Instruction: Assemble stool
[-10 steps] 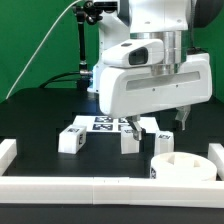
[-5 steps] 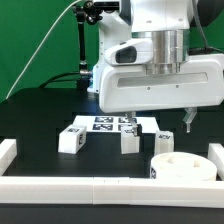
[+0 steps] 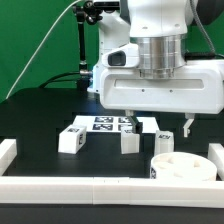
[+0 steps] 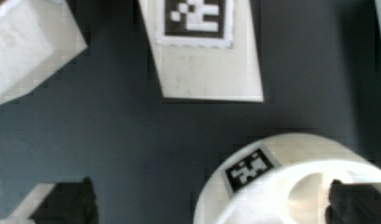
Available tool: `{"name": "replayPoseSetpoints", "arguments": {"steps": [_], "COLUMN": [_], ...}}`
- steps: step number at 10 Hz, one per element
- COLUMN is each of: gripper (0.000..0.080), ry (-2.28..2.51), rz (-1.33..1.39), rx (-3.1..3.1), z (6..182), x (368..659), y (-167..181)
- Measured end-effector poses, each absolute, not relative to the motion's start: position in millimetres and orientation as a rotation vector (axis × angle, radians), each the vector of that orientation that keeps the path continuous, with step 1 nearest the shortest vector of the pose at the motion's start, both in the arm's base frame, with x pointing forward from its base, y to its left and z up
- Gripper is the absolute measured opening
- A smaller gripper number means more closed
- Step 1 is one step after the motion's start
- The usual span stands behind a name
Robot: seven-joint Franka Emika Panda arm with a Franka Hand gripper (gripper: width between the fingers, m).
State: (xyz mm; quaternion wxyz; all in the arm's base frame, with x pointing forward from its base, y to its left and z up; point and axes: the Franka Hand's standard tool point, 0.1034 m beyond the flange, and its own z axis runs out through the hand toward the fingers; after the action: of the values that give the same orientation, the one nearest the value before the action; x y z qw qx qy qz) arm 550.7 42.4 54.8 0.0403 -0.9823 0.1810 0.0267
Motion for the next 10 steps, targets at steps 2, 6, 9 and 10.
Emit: {"name": "replayPoseSetpoints", "arguments": {"steps": [2,6,9,10], "gripper": [0.0649,0.0649,0.0649,0.0649], "ry": [0.496,0.410,0.393,0.359], "rz": [0.079,0.500,0.762,0.799], "rx": [-3.019,-2.977,-2.903,-2.880], "z": [49.3,45.8,36.3,34.3], "x": [549.2,541.3,535.5,540.3], "y": [45.1,41.6,47.2,55.0]}}
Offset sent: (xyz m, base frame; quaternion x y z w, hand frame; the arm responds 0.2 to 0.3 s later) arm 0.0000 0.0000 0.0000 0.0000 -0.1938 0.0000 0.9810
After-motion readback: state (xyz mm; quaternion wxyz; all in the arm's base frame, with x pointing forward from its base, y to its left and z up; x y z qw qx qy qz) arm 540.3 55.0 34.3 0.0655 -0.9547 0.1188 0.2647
